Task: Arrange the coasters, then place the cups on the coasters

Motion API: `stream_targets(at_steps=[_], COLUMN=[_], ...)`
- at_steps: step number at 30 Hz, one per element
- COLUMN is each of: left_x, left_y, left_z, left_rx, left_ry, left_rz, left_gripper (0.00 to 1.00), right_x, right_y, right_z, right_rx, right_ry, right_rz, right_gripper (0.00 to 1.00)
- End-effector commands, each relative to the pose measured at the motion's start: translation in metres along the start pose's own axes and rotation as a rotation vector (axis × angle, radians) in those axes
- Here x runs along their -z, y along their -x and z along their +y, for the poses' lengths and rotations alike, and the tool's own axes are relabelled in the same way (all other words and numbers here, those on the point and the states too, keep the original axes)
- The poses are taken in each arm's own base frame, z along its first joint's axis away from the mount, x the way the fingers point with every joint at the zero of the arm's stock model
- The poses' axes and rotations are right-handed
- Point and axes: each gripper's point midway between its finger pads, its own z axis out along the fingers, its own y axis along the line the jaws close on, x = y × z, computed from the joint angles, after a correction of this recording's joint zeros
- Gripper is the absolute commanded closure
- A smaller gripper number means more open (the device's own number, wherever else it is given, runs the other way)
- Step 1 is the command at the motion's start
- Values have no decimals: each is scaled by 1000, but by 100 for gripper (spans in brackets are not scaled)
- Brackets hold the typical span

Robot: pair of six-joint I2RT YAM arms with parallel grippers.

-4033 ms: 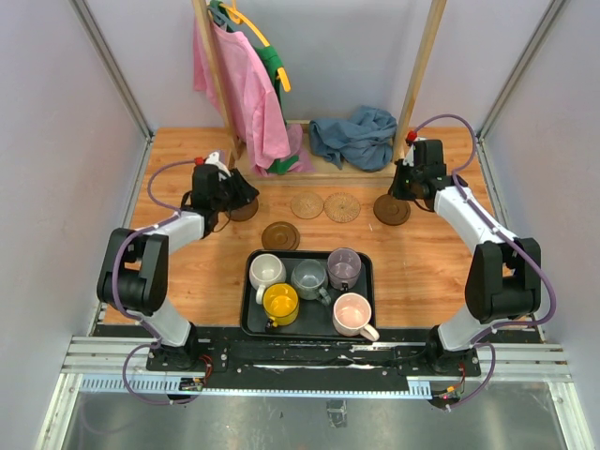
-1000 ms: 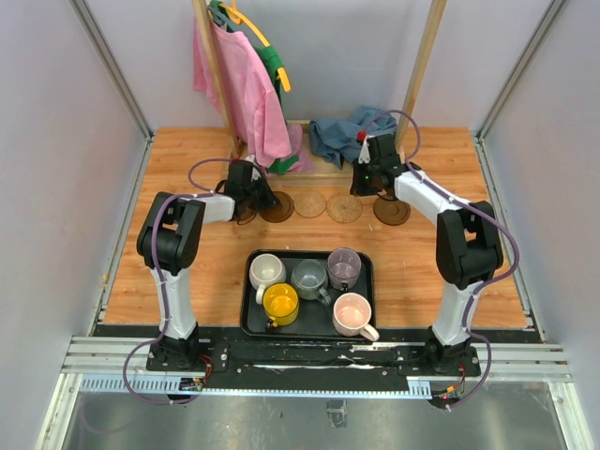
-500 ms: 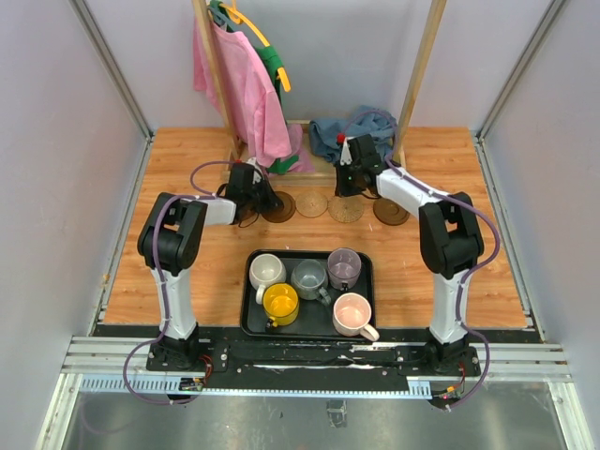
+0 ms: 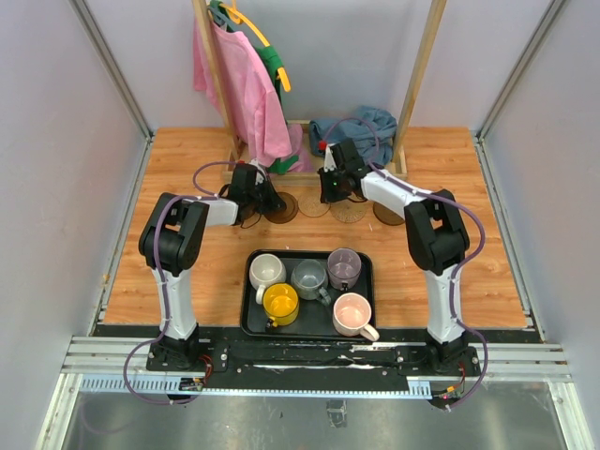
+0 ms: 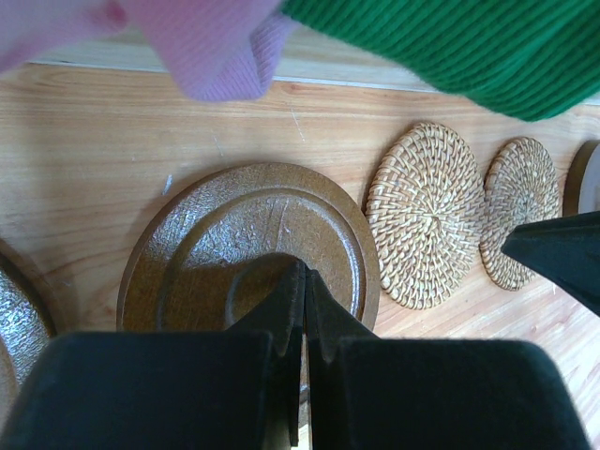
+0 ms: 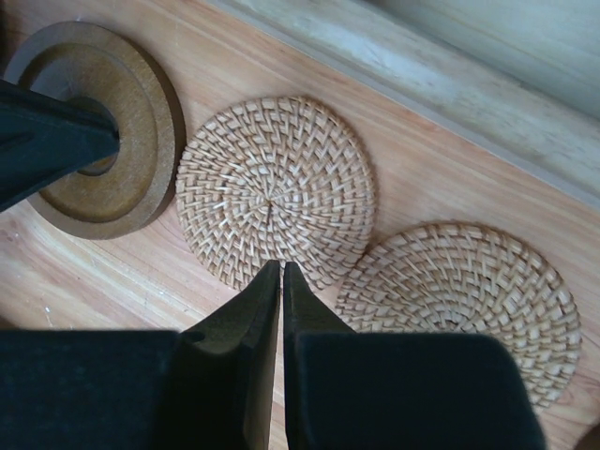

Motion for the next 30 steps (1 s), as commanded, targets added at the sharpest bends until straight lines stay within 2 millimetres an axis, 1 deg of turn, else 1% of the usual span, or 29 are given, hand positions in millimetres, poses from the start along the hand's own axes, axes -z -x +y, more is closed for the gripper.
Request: stream_targets(at_steps=[1,10,17,25,30], left_x=[-4,-3,-3,-2,-3], left_y=[-41,-36,-35,-30,-25], left_z=[17,17,17,18,18], left_rx=[33,23,22,11,5], left_ry=[46,58,60,77,83], left_rz=[117,105,103,93,83], left_gripper=[99,99,99,99,100], right_x=[-8,-18,-24,-15,-11], right_y=[3,-6,-24,-47,-56], right_z=[14,17,15,8,5], right_rx=[35,33,26,19,22], right_ry=[32,42,37,-2,-19], right_rz=[9,37,78,114,124], right_gripper=[94,94,94,95,95])
